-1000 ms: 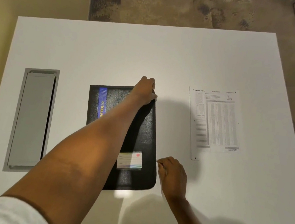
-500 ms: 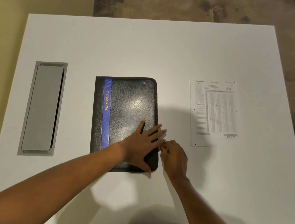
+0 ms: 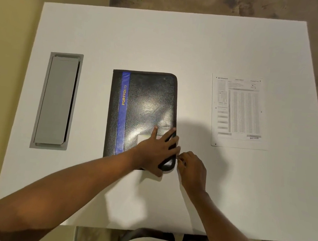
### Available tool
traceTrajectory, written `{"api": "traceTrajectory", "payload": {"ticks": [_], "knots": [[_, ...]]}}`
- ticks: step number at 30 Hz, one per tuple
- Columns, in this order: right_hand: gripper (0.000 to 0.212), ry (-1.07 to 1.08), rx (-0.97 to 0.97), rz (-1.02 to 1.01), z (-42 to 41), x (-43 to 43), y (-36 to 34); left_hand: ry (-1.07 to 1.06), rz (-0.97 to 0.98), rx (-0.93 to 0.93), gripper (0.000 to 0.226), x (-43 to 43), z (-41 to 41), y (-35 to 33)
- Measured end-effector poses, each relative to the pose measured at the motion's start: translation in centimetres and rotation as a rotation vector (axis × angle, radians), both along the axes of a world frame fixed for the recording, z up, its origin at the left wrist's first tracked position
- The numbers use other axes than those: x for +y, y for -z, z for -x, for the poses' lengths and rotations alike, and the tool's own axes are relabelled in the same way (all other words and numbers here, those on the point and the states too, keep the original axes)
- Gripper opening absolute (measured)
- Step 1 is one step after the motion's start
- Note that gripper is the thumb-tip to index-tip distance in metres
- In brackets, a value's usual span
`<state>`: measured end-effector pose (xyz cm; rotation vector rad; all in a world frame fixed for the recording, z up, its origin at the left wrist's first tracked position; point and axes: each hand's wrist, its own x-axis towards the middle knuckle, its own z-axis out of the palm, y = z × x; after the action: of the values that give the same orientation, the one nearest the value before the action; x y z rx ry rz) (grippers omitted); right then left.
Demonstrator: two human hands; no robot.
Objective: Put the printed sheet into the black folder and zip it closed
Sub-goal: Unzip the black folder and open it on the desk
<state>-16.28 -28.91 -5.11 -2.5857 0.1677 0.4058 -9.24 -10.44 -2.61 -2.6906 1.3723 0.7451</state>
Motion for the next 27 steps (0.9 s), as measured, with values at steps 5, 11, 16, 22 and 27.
{"api": "traceTrajectory", "payload": {"ticks": [5, 11, 16, 22, 27], "knots": [[0.015, 0.021, 0.024, -0.06, 3.8, 0.6, 0.1, 0.048, -0.014, -0.02, 0.101, -0.1, -0.4, 0.2], [0.006, 0.122, 0.006, -0.188, 7.3, 3.3, -0.5, 0.031, 0.001, -0.02, 0.1, -0.8, -1.1, -0.2], [0.017, 0.08, -0.008, -0.179, 8.1, 7.4, -0.3, 0.018, 0.031, -0.033, 0.102, -1.5, -1.7, -1.1], [0.019, -0.138, -0.014, -0.135, 7.1, 12.5, 0.3, -0.028, 0.076, -0.017, 0.107, -2.4, -3.2, -2.8], [0.015, -0.192, -0.036, -0.119, 7.2, 14.6, 0.4, -0.05, 0.102, -0.021, 0.104, -2.2, -3.1, -3.9]]}}
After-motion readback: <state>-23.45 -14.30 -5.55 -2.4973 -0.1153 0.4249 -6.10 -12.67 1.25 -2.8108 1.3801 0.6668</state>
